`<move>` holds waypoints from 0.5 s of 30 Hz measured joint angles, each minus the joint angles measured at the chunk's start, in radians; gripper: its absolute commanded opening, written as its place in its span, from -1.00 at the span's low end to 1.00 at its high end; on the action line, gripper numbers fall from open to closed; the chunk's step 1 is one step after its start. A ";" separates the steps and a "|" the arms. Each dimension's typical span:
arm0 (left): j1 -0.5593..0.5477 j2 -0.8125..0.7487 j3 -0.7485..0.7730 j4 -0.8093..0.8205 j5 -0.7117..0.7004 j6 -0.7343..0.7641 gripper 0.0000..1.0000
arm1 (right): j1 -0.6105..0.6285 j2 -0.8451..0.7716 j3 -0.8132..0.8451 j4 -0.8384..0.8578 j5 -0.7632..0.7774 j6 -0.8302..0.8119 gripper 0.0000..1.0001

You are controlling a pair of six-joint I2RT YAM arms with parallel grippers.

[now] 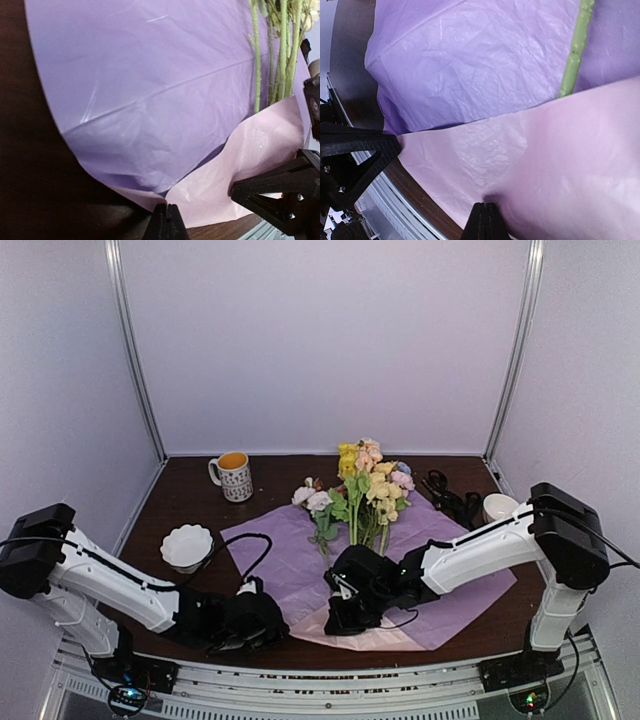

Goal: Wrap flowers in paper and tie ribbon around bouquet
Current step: Pick up the one-fourth-folded wrapping paper from the center of the board, then fold the 1/4-folded wrapping paper at the center of the board.

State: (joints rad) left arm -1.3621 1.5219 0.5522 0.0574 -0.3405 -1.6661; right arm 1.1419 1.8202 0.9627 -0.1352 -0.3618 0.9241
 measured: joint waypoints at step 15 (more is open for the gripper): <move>-0.016 0.086 0.425 -0.307 -0.013 0.555 -1.00 | -0.058 -0.012 -0.175 0.348 -0.074 0.179 -1.00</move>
State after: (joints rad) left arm -1.3785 1.6081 0.9775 -0.2497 -0.3538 -1.1107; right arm 1.0840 1.8084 0.7879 0.2131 -0.4358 1.1027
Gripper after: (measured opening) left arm 0.010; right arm 0.007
